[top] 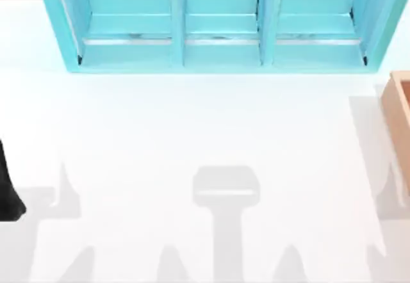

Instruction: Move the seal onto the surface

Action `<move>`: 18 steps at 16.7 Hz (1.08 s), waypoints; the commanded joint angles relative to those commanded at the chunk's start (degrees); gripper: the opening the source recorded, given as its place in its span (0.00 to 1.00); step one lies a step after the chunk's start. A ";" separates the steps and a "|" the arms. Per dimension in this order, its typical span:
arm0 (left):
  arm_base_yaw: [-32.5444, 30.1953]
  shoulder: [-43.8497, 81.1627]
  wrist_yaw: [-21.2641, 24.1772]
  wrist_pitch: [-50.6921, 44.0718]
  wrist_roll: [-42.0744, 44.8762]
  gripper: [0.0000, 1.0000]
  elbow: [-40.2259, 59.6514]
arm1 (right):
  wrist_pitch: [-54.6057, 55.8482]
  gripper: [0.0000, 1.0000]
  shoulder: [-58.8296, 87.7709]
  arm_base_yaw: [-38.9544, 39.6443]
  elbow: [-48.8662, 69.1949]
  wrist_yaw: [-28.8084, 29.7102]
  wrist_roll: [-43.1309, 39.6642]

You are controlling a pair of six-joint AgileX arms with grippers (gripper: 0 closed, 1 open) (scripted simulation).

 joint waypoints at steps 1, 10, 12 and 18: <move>0.00 0.00 0.00 0.00 0.00 1.00 0.00 | 0.00 1.00 0.00 0.00 0.00 0.00 0.00; 0.00 0.00 0.00 0.00 0.00 1.00 0.00 | -19.40 1.00 21.93 -5.47 20.36 0.04 -5.44; 0.00 0.00 0.00 0.00 0.00 1.00 0.00 | -27.88 1.00 32.96 -7.67 28.89 -0.03 -7.56; 0.00 0.00 0.00 0.00 0.00 1.00 0.00 | -53.47 1.00 64.88 -14.41 53.11 -0.27 -13.91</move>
